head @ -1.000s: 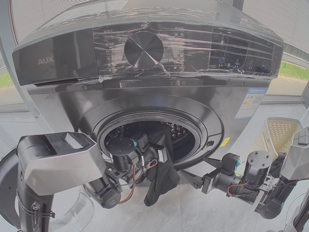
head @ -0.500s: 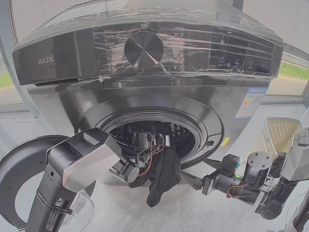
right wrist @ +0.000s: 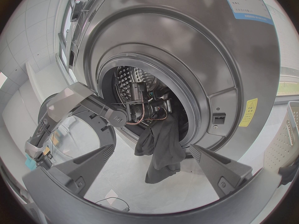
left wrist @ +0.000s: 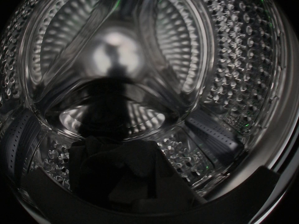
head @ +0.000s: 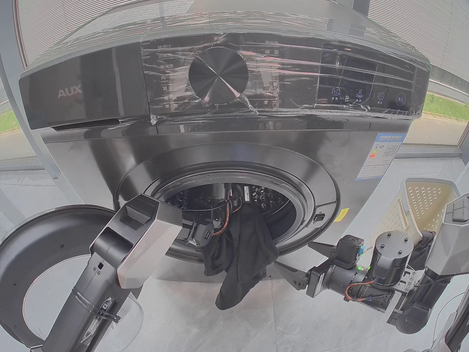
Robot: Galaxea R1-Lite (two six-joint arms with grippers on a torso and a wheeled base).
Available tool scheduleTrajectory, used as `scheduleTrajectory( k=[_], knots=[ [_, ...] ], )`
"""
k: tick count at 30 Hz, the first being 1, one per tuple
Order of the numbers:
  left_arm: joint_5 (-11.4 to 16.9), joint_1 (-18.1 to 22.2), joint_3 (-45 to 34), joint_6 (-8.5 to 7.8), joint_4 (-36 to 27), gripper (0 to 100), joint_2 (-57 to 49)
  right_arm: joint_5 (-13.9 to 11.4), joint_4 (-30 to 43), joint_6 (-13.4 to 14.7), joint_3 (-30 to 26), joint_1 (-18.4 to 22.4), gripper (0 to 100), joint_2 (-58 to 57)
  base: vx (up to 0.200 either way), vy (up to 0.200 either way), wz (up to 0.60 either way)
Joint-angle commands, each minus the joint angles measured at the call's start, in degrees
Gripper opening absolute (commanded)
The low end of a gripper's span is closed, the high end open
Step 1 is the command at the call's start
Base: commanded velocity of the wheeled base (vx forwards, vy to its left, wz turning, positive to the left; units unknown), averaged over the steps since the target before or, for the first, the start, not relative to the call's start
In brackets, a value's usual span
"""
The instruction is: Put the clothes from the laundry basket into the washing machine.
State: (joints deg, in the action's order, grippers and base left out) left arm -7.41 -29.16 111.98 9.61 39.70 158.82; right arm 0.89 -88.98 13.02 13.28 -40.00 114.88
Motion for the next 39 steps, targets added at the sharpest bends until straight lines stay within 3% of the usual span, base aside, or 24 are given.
scheduleTrajectory(
  k=[1,4,5,8,9,13,24,32,39],
  knots=[
    [-0.3,1.0,2.6,0.15,-0.5,0,3.0,0.0,-0.8,0.0,0.0,-0.1,100,0.2,0.000,0.000,0.00],
    [-0.4,1.2,2.6,0.15,-0.1,0,2.7,0.0,-0.8,0.0,0.0,0.0,100,0.3,0.000,0.000,0.00],
    [-0.4,1.2,2.6,0.15,0.3,100,2.6,0.0,-0.8,0.0,0.0,0.0,100,0.3,0.000,0.000,0.00],
    [-1.2,1.2,2.3,0.50,-0.2,100,-0.6,0.0,-0.8,0.0,0.0,0.0,100,0.3,0.000,0.000,0.00],
    [-1.1,1.2,-1.8,1.12,-0.9,100,-4.0,0.0,-0.8,0.0,0.0,0.0,100,0.3,0.000,0.000,0.00],
    [4.2,0.7,-16.0,1.82,-6.9,100,-15.9,0.0,-0.8,0.0,0.3,0.0,100,0.2,0.000,0.000,0.00],
    [11.8,-2.8,-38.9,0.94,-14.0,100,-30.5,0.0,-0.8,0.0,0.0,-0.4,100,0.1,0.000,0.000,0.00],
    [12.5,-5.1,-43.5,0.94,-14.0,100,-29.2,0.0,-0.8,0.0,0.0,-1.0,100,0.2,0.000,0.000,0.00],
    [12.2,-5.1,-42.7,0.85,-12.4,100,-24.6,0.0,-0.8,0.0,-0.1,-1.0,100,-0.1,0.000,0.000,0.00]
  ],
)
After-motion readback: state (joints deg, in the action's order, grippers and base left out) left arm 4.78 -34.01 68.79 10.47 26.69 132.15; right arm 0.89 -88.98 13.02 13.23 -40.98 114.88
